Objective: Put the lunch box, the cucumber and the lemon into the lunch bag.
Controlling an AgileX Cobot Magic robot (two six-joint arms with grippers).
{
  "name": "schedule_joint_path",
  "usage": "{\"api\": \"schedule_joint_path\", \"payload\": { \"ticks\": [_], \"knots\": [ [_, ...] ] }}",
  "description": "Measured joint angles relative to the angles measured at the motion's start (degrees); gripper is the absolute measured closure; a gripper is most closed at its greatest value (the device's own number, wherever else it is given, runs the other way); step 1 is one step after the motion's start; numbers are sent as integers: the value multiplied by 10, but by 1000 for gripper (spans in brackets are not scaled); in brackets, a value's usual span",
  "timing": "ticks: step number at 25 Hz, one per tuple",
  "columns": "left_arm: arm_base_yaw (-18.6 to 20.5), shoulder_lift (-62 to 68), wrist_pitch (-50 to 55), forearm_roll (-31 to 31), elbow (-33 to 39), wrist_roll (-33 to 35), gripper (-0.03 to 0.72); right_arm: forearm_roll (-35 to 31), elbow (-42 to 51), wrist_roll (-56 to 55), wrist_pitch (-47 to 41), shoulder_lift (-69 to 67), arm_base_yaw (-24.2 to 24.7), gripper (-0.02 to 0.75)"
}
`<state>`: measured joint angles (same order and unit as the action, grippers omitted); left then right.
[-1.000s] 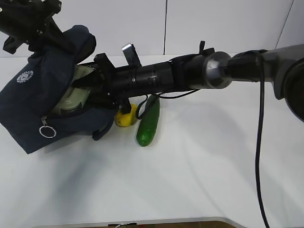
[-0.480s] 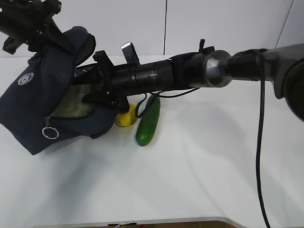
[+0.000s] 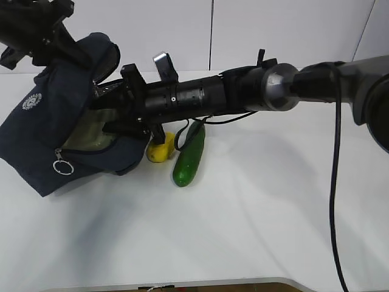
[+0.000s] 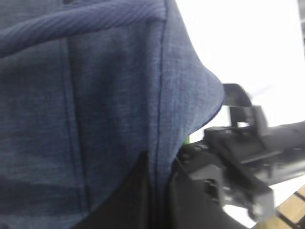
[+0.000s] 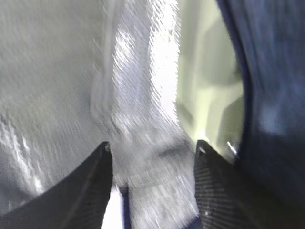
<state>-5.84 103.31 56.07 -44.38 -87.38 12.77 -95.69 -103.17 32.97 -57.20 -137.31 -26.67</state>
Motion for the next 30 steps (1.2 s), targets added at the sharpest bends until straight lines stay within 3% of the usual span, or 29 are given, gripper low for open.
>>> {"api": "schedule_joint_path", "payload": {
  "ticks": [11, 20, 30],
  "knots": [
    [25, 0, 31, 26, 0, -1, 690, 135, -5, -25, -17, 30, 3, 321],
    [38, 0, 39, 64, 0, -13, 690, 190, -12, -39, -27, 80, 3, 321],
    [55, 0, 66, 113, 0, -22, 690, 448, -12, -172, -37, 155, 3, 320]
  ]
}}
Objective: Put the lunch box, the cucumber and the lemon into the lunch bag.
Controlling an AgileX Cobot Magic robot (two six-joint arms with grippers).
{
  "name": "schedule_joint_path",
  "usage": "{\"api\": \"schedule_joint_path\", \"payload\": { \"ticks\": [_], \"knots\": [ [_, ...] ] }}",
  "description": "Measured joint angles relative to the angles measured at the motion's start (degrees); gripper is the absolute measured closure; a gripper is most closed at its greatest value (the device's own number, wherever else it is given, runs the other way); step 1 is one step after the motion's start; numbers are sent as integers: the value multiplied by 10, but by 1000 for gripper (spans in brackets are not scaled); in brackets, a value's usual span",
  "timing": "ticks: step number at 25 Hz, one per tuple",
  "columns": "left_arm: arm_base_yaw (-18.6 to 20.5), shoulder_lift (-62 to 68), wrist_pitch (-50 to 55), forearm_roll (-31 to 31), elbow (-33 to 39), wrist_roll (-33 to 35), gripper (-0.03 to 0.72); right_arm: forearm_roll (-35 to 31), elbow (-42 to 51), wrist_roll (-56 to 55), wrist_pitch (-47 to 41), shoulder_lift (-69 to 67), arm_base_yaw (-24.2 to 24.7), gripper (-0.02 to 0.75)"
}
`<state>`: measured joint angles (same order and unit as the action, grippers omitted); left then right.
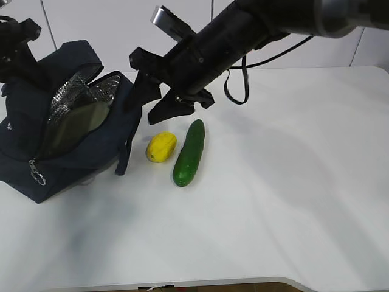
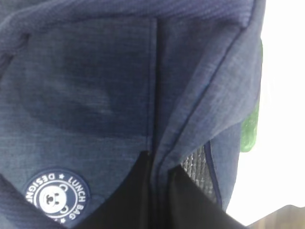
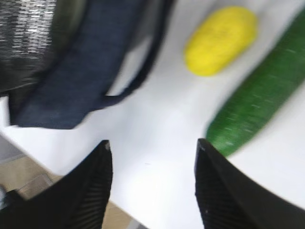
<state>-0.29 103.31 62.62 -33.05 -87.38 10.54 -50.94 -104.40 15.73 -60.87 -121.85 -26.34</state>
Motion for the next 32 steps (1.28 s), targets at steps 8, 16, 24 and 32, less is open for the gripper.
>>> {"api": "schedule_joint_path", "payload": {
  "ticks": [8, 16, 24, 32],
  "knots": [
    [0, 0, 24, 19, -1, 0, 690, 197, 0, -157, -27, 39, 0, 320],
    [0, 0, 38, 34, -2, 0, 690, 352, 0, -288, -38, 39, 0, 314],
    [0, 0, 42, 34, -2, 0, 690, 366, 0, -316, -24, 5, 0, 272],
    [0, 0, 44, 34, -2, 0, 690, 392, -8, -365, 15, -13, 0, 268]
  ]
}}
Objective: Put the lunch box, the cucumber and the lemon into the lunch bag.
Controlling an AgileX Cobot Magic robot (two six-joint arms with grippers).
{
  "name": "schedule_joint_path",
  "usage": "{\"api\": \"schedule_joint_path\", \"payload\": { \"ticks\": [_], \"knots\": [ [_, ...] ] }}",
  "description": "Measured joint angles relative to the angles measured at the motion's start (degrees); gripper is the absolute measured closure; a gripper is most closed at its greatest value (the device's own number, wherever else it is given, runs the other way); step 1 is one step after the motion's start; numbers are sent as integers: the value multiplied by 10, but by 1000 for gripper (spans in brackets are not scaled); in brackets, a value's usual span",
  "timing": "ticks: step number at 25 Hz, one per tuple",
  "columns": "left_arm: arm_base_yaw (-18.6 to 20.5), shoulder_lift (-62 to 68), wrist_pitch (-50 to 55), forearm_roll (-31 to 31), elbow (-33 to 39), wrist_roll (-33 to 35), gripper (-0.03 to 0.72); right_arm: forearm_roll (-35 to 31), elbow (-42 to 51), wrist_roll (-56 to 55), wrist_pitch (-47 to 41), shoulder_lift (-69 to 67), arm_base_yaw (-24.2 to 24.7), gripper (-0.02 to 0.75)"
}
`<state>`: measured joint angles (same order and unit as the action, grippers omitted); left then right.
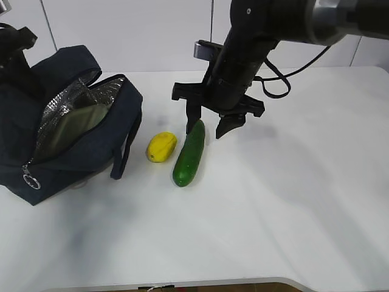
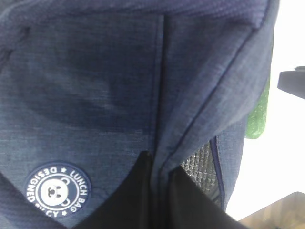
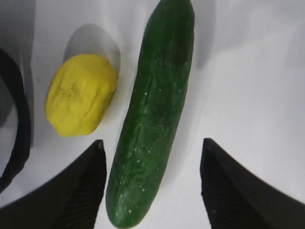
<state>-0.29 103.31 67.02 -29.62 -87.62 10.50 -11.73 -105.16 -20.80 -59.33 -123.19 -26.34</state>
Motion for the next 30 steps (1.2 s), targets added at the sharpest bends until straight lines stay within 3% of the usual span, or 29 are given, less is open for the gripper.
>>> {"api": "schedule_joint_path", "payload": {
  "ticks": [30],
  "knots": [
    [0, 0, -1, 0, 0, 6, 690, 35, -55, -35, 4, -86, -12, 267]
  ]
}}
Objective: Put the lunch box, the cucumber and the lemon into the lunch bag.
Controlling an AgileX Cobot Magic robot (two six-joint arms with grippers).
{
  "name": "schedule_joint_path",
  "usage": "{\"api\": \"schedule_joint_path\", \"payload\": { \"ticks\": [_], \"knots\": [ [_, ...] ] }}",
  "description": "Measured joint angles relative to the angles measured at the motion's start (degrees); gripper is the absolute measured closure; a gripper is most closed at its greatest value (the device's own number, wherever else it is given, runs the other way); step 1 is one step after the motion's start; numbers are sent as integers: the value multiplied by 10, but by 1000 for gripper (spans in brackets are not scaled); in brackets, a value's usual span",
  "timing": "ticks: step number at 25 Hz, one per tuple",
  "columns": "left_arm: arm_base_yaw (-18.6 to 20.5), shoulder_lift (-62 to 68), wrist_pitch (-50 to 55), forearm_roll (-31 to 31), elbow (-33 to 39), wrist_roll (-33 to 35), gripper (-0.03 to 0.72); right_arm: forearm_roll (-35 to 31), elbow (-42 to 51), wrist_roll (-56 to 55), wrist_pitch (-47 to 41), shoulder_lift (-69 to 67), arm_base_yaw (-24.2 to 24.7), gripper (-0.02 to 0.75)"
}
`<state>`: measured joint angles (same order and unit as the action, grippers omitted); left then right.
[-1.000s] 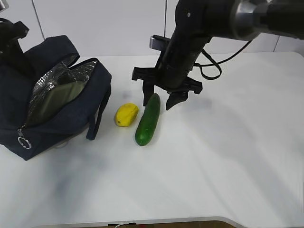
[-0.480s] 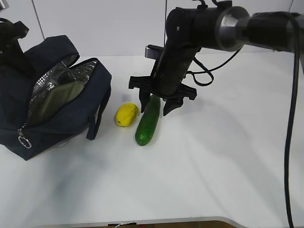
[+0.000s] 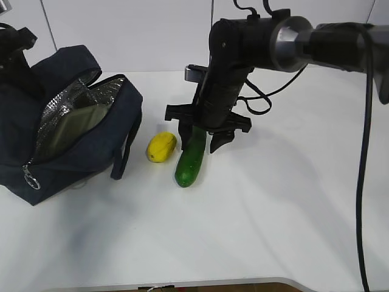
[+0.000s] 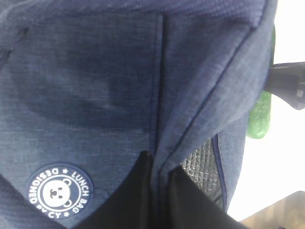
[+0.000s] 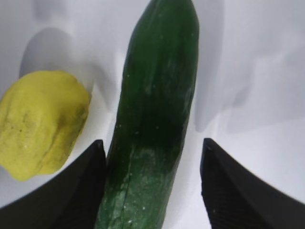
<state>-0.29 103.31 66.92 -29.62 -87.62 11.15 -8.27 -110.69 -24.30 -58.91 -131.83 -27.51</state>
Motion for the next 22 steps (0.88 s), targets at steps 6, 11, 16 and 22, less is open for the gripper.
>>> {"api": "schedule_joint_path", "payload": {
  "ticks": [6, 11, 16, 22],
  "knots": [
    [0, 0, 0, 0, 0, 1, 690, 0, 0, -3, 6, 0, -4, 267],
    [0, 0, 0, 0, 0, 1, 690, 0, 0, -4, 6, 0, -4, 267],
    [0, 0, 0, 0, 0, 1, 690, 1, 0, -5, 6, 0, -4, 267],
    [0, 0, 0, 0, 0, 1, 690, -5, 0, -7, 6, 0, -4, 267]
  ]
}}
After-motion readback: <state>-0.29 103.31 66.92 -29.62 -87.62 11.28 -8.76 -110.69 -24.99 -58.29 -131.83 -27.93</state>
